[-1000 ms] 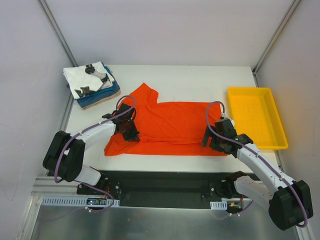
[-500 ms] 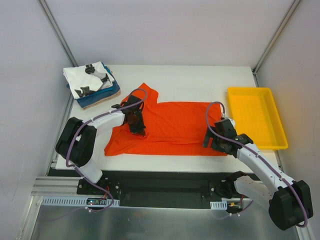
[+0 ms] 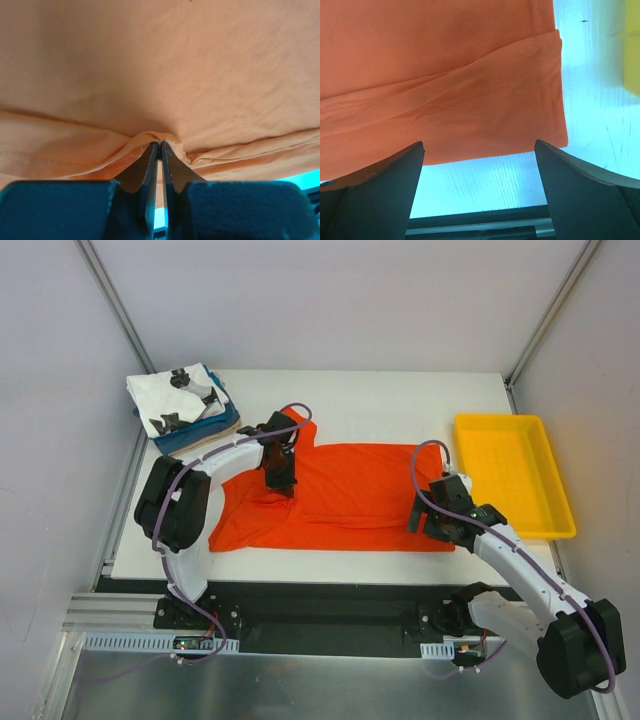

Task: Fold and stack the t-shirts
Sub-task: Fold the tshirt

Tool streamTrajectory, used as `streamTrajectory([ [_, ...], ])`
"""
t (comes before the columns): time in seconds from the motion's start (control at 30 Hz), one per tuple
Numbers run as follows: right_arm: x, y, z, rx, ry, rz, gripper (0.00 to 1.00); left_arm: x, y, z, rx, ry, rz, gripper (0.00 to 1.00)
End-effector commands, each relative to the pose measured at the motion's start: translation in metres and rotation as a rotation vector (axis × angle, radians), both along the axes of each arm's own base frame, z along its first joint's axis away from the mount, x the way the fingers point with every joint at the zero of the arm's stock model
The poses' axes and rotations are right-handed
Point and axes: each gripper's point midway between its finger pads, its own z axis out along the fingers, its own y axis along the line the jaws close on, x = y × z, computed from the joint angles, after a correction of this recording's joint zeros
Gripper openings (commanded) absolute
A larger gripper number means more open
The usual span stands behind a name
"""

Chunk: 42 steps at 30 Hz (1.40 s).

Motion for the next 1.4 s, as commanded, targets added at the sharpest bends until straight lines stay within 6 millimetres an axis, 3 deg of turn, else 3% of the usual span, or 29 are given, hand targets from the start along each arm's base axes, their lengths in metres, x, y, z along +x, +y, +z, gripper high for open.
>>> streamTrajectory([
  [0.0,0.009,-0.003,0.011,-0.032,-0.024,-0.002,0.97,0.004,-0.005,0.006,0.03,0.0,-0.106,0.07],
  [0.23,0.01,-0.005,0.009,-0.048,-0.019,-0.01,0.97,0.018,-0.011,0.007,0.057,-0.018,-0.164,0.16],
  [0.33,0.011,-0.005,0.009,-0.047,-0.018,-0.008,0.97,0.026,-0.013,0.01,0.075,-0.035,-0.185,0.28],
  [0.37,0.011,-0.005,0.009,-0.05,-0.019,-0.008,0.97,0.028,-0.012,0.012,0.088,-0.038,-0.185,0.33],
  [0.4,0.011,-0.006,0.009,-0.052,-0.022,-0.01,0.97,0.031,-0.008,0.015,0.112,-0.055,-0.176,0.47],
  [0.53,0.01,-0.006,0.01,-0.045,-0.029,-0.01,0.97,0.026,0.0,0.032,0.121,-0.088,-0.137,0.8],
  [0.57,0.011,-0.005,0.01,-0.044,-0.03,-0.006,0.97,0.023,0.001,0.046,0.104,-0.114,-0.115,0.89],
  [0.63,0.01,-0.004,0.009,-0.039,-0.028,-0.005,0.97,0.016,0.009,0.051,0.113,-0.128,-0.087,0.99],
  [0.67,0.01,-0.004,0.009,-0.039,-0.026,-0.003,0.97,0.013,0.012,0.064,0.1,-0.159,-0.055,0.99],
  [0.8,0.009,-0.003,0.008,-0.034,-0.024,-0.001,0.97,-0.004,0.026,0.071,0.089,-0.194,0.022,0.99],
  [0.83,0.009,-0.004,0.007,-0.035,-0.022,0.0,0.97,-0.012,0.029,0.063,0.086,-0.181,0.034,0.99],
  [0.9,0.009,-0.004,0.007,-0.037,-0.024,0.002,0.97,-0.02,0.029,0.066,0.044,-0.197,0.064,0.99],
  [0.93,0.009,-0.003,0.007,-0.035,-0.024,0.003,0.97,-0.028,0.032,0.056,0.045,-0.181,0.073,0.99],
  [1.03,0.009,-0.003,0.006,-0.037,-0.02,0.005,0.97,-0.036,0.022,0.048,-0.035,-0.168,0.098,0.99],
  [1.17,0.009,-0.002,0.005,-0.032,-0.02,0.009,0.97,-0.032,0.012,0.032,-0.081,-0.155,0.106,0.99],
  [1.3,0.008,-0.003,0.005,-0.039,-0.015,0.017,0.97,-0.016,0.029,0.01,0.041,-0.17,0.175,0.99],
  [1.37,0.007,-0.004,0.004,-0.044,-0.014,0.016,0.97,-0.01,0.026,0.005,0.051,-0.16,0.179,0.99],
])
